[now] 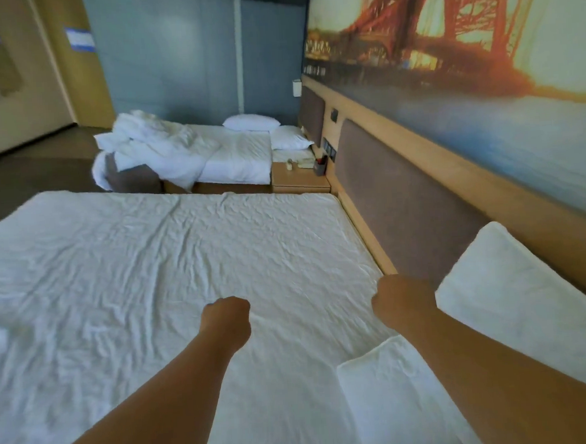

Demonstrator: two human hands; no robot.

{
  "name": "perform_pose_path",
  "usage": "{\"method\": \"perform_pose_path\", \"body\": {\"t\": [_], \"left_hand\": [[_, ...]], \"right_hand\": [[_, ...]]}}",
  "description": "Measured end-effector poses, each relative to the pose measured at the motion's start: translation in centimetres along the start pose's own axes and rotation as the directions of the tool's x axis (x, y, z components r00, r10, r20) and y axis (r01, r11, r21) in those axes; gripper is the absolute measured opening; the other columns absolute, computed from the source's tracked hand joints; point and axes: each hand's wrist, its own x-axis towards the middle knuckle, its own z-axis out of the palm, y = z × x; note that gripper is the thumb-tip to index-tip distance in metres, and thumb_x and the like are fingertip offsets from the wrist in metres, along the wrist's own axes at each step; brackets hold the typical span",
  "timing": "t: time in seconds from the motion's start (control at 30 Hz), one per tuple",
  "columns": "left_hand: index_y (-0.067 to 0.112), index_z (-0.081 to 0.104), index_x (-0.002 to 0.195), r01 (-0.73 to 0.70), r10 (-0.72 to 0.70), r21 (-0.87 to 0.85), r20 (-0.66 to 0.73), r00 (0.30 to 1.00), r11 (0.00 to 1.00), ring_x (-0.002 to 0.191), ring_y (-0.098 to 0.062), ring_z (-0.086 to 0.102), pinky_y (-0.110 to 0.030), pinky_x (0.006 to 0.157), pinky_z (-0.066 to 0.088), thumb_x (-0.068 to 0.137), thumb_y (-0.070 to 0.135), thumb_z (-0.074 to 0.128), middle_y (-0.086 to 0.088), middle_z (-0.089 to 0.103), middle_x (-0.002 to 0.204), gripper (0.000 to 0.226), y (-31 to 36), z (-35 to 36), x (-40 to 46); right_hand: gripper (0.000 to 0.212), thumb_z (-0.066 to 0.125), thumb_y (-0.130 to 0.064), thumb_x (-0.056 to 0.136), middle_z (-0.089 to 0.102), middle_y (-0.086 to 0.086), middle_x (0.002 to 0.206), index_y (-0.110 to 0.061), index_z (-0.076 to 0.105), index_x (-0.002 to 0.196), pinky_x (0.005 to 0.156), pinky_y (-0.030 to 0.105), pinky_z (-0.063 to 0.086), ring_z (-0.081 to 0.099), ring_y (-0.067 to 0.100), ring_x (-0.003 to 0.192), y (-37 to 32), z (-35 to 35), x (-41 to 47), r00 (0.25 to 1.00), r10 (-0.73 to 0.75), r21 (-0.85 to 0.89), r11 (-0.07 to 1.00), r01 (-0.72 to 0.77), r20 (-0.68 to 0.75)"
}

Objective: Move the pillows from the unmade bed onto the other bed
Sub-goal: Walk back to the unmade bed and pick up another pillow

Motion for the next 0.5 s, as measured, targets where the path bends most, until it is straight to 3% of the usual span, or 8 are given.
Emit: {"method": "perform_pose_path", "body": {"t": [0.1,0.23,0.37,0.5], "left_hand": [[0.021,0.050,0.081,0.179,-0.180,-0.024,-0.040,0.983,0.984,0.085,-0.020,0.060,-0.028,0.073,0.039,0.090,0.011,0.047,0.005,0.055,0.085,0.013,-5.5,-1.9,-3.9],[0.021,0.047,0.073,0.386,-0.385,-0.006,-0.050,0.921,0.923,0.082,-0.019,0.062,-0.028,0.070,0.040,0.088,0.011,0.048,0.004,0.058,0.085,0.018,-11.0,-3.2,-11.8],[0.019,0.041,0.067,0.551,-0.549,0.039,-0.042,0.835,0.834,0.072,-0.019,0.056,-0.027,0.067,0.040,0.083,0.004,0.045,0.004,0.049,0.074,0.022,-14.9,-4.2,-20.8],[0.020,0.042,0.068,0.693,-0.692,0.038,-0.030,0.721,0.720,0.077,-0.020,0.057,-0.028,0.072,0.040,0.084,0.005,0.044,0.005,0.050,0.076,0.023,-18.2,-4.8,-29.0]], "right_hand": [[0.018,0.041,-0.019,0.100,0.062,-0.004,0.094,-0.025,0.058,0.098,0.097,0.034,0.039,0.061,0.018,0.090,-4.6,-1.3,-0.1,0.994,-0.113,0.041,0.993,0.113,-0.007],[0.019,0.042,-0.017,0.097,0.060,-0.006,0.087,-0.024,0.050,0.081,0.089,0.033,0.038,0.061,0.020,0.086,-10.6,-1.6,-1.5,0.955,-0.295,0.072,0.953,0.293,0.013],[0.024,0.042,-0.016,0.095,0.054,-0.006,0.075,-0.024,0.046,0.073,0.080,0.030,0.038,0.050,0.014,0.063,-16.9,-2.3,-4.2,0.892,-0.450,0.104,0.890,0.443,0.049],[0.023,0.041,-0.017,0.097,0.053,-0.006,0.076,-0.023,0.045,0.075,0.077,0.029,0.038,0.056,0.017,0.073,-22.8,-2.9,-8.8,0.798,-0.600,0.094,0.799,0.594,0.056]]}}
